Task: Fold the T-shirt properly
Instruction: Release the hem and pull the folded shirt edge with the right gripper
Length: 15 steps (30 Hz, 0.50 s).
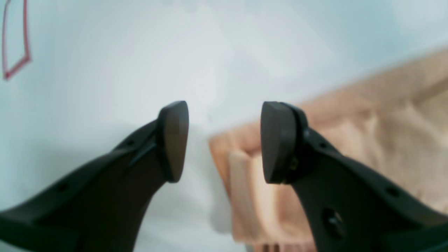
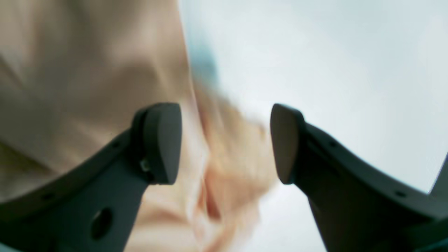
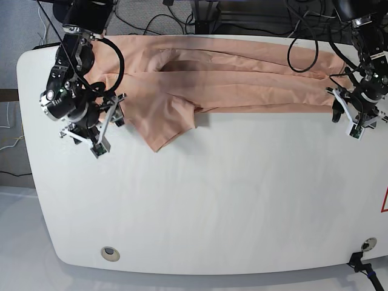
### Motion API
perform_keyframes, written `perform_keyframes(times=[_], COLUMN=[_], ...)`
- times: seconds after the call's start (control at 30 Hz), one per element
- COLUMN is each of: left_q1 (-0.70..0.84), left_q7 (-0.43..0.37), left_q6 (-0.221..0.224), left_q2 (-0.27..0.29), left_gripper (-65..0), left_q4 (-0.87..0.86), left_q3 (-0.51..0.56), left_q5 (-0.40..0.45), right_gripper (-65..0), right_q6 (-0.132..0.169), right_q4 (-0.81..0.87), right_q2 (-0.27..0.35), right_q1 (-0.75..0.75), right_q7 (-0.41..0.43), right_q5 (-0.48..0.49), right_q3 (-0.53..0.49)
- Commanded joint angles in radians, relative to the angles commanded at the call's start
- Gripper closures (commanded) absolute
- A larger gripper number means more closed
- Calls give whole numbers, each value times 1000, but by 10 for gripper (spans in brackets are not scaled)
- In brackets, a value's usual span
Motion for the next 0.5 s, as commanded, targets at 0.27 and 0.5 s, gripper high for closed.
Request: perform_keyframes(times=[0.27, 0.5], left_q1=[-18, -15], left_q7=[0, 0], left_q6=[0, 0], left_q2=[55, 75], left_gripper=[-309, -309], left_q4=[12, 12], left_q3=[52, 54], left_q5=[0, 2], right_gripper=[-385, -385], right_q6=[0, 0], right_q4=[-292, -516], right_q2=[-63, -63], right_q1=[112, 150], right_q7=[147, 255], right_q5=[5, 6], right_q3=[23, 26])
